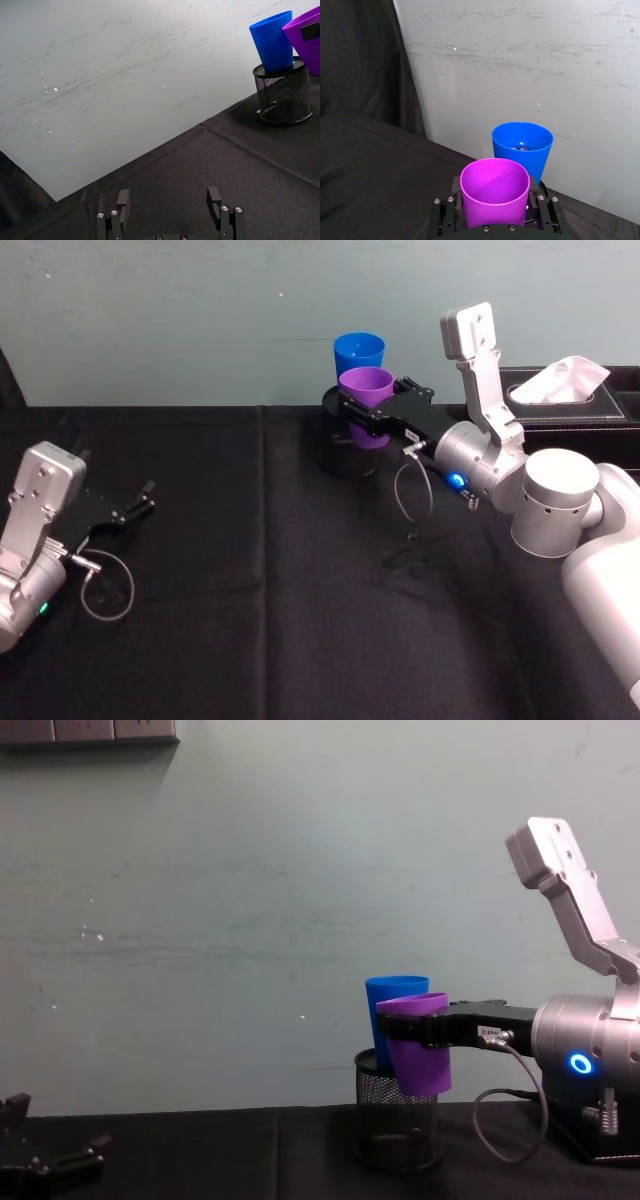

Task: Pick up one cup with a gripper and tap it against the other cup.

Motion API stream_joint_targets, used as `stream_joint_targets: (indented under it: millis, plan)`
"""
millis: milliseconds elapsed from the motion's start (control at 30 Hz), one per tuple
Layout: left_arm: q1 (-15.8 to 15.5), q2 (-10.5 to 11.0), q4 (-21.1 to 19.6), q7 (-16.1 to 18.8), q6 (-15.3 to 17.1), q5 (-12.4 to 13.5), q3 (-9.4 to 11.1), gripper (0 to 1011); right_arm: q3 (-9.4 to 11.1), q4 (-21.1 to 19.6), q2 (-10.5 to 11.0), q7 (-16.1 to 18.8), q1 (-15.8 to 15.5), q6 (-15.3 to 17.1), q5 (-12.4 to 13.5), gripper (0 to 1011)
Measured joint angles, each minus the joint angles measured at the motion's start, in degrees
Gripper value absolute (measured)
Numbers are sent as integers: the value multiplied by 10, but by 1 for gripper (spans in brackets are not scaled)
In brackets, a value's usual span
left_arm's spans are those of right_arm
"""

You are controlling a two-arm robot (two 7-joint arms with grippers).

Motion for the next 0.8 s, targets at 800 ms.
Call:
stream_joint_targets:
  millis: [800]
  plan:
    - [0,0,0,0,0,0,0,1000,0,0,0,0,0,0,0,735]
